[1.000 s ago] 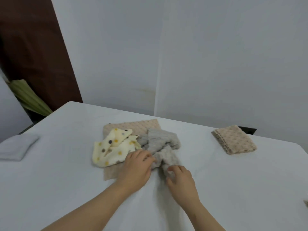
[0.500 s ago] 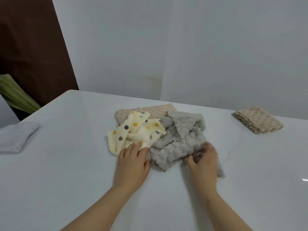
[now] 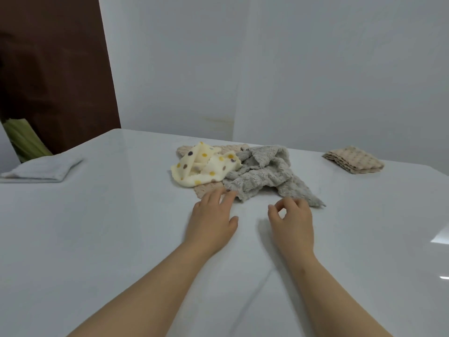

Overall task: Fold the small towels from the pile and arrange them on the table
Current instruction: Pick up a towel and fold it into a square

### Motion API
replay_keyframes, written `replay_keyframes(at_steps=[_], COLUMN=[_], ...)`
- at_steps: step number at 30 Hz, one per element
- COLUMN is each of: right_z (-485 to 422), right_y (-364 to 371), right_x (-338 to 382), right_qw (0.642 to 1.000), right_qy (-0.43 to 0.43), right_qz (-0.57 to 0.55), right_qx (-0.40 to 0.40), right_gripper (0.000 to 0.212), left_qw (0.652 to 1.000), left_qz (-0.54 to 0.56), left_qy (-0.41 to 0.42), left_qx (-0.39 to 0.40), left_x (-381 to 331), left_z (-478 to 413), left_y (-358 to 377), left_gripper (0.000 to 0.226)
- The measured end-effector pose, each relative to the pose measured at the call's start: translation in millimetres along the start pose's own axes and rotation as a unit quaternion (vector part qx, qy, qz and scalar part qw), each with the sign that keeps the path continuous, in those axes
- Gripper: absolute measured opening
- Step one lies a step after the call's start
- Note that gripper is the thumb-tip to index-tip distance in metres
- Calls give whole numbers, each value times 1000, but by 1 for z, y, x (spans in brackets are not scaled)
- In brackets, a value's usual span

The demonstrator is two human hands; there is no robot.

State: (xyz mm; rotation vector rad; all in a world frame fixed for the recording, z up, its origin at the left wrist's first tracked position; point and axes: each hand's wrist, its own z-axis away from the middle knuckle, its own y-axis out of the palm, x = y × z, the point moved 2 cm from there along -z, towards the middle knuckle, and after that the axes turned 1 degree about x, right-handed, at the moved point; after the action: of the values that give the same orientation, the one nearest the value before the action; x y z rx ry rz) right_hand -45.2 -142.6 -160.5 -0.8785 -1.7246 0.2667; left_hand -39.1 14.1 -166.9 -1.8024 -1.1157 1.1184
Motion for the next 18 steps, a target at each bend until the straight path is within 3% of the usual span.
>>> replay_keyframes(at_steps=[3,10,13,16,18], right_z=[13,-7,-11,-15,-17], right_y=[-12,-28,-27,-28,-27], right_x=[-2,-17,-20,-22,-22], right_qw=[999,996,996,996,998], right_qy=[18,61,63,57,30], right_qz=[-31,-44,-49,-62,-61], right_qx=[28,47,43,23,18], right_gripper=[7,12,13,19,36], left_qw=[1000,997,996,987,963], left_qz=[-12,-57,-52,57,166], left_qy=[24,-49,-49,24,16], left_qx=[-4,28,-54,-148,-211], left_x=[-15,-24,-24,-30,-29], left_z=[-9,-46,-56,-48,-31], left_y=[2,21,20,12,1], left_gripper=[55,51,44,29,27])
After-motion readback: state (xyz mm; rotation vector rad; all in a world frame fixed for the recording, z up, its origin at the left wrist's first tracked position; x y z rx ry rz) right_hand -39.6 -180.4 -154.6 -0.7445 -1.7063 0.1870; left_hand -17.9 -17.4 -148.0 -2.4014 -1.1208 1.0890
